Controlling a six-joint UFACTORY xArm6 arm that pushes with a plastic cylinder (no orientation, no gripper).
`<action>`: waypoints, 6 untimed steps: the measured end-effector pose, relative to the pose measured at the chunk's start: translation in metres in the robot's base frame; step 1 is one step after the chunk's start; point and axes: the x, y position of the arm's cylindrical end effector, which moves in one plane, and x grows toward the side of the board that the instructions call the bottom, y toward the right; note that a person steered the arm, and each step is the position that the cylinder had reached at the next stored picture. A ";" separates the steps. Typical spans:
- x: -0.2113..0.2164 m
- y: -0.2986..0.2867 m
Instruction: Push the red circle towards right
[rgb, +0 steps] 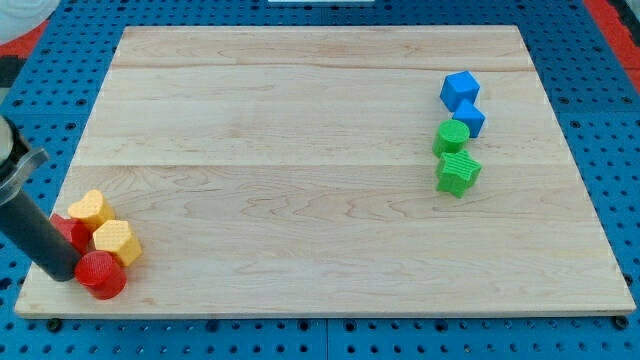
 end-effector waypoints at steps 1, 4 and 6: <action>-0.012 0.016; 0.022 -0.019; 0.029 0.050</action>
